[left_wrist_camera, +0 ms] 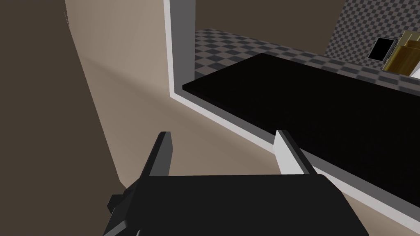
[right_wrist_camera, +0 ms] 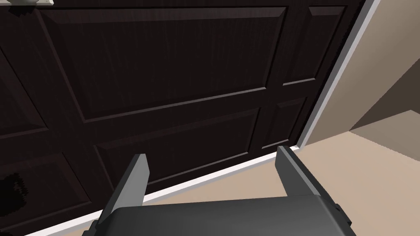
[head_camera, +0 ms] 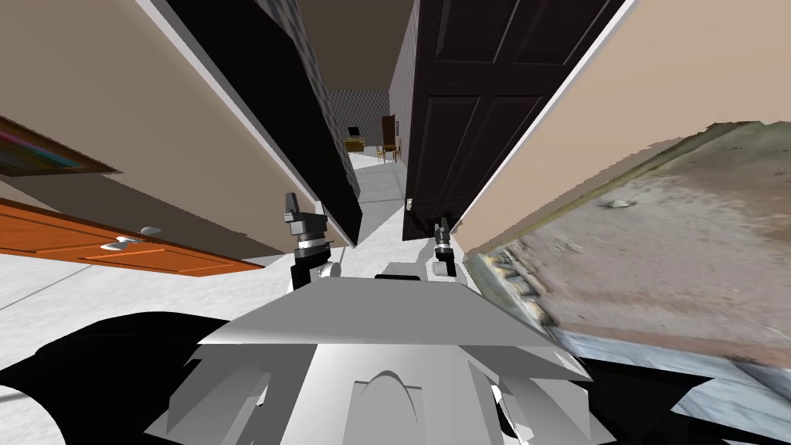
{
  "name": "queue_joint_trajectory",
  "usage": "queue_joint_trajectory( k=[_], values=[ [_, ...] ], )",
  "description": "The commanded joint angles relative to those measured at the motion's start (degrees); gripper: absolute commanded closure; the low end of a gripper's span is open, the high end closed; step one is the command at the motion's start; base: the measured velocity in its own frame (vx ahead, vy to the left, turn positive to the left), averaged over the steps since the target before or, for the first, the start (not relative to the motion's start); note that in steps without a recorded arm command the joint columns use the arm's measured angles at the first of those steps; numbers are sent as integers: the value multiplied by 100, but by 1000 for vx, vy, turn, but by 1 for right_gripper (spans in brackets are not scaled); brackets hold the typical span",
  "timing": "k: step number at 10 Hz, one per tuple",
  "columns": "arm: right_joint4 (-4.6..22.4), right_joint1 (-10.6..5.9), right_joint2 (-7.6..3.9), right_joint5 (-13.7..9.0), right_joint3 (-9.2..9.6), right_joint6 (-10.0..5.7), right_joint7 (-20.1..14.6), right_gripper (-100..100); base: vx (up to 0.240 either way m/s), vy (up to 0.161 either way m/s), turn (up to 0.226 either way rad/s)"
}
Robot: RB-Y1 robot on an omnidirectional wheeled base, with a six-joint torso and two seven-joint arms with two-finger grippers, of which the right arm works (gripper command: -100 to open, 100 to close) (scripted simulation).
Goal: Push the door open
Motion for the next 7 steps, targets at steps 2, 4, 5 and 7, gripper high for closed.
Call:
queue_joint_trajectory(
  k=[2,4,5,7],
  values=[
    [410,-143,18,20,24,-43,27,-100,90,-4,40],
    [737,-256,35,35,42,-88,45,-100,119,-10,42],
    [900,-313,43,42,51,-110,55,-100,93,-8,37],
    [1208,-420,67,56,67,-152,72,-100,87,-18,33]
  ],
)
